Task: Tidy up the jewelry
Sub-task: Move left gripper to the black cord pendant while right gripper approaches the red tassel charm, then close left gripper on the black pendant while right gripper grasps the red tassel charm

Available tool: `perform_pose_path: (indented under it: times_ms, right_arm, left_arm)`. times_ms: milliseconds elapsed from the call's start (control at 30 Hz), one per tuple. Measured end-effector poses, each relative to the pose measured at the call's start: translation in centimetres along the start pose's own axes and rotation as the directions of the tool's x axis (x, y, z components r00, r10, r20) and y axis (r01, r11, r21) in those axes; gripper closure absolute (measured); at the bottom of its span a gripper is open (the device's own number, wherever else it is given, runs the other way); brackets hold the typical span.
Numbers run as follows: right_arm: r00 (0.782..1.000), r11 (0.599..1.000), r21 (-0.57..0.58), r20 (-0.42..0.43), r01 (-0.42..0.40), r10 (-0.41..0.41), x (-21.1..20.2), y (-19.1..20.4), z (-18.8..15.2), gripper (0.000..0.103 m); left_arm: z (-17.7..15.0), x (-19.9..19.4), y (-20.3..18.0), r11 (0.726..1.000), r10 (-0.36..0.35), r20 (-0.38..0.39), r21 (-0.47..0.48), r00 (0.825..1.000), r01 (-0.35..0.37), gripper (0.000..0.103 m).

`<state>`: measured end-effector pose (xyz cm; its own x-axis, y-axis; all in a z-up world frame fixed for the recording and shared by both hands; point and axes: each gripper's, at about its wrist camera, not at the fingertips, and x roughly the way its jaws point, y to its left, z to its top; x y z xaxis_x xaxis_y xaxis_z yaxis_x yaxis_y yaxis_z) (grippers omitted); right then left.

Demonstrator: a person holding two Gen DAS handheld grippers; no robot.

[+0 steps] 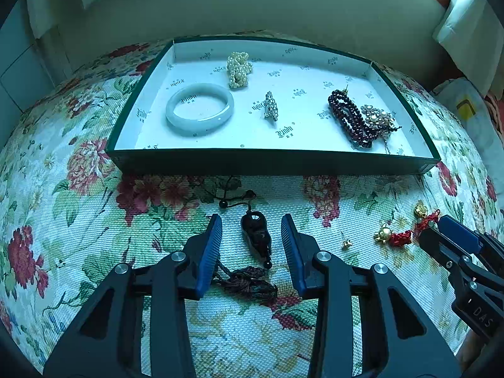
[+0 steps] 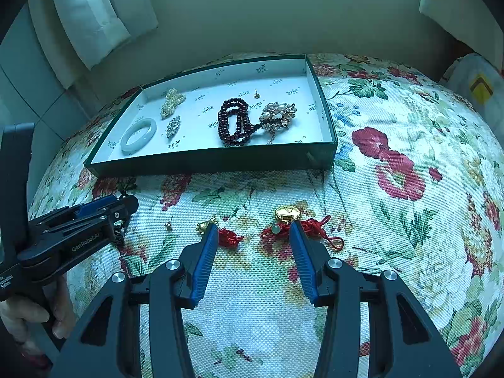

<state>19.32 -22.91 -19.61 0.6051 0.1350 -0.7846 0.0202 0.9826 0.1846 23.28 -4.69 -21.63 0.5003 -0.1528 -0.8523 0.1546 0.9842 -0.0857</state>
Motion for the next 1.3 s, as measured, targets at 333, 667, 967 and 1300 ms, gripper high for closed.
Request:
perform_pose_path:
  times_ms: [333,667,967,1300]
  right_arm:
    - [1.000,1.000,0.001,-0.013,-0.003,0.003,0.4,0.1,-0.2,0.056]
    - [0.999,0.998,-0.052,-0.023,-0.045,0.043,0.8,2.0,-0.1,0.061]
    - [0.998,0.995,-0.091,-0.049,-0.045,0.041,2.6,2.7,0.1,0.061]
    - [0.999,0.993,-0.118,-0.047,-0.022,0.017,2.2,2.5,-0.6,0.090]
  left_arm:
    - [-0.4,-0.1,-0.4,0.998,0.013,0.023,0.066,1.000,-0.014,0.084]
    - [-1.3,-2.1,1.1,0.998,0.023,0.045,0.060,0.999,-0.026,0.084]
    - [-1.7,-2.2,2.2,0.999,0.022,0.034,0.038,0.999,-0.023,0.084]
    - [-1.9,-2.3,2.3,0.999,0.023,0.031,0.030,0.999,-0.024,0.084]
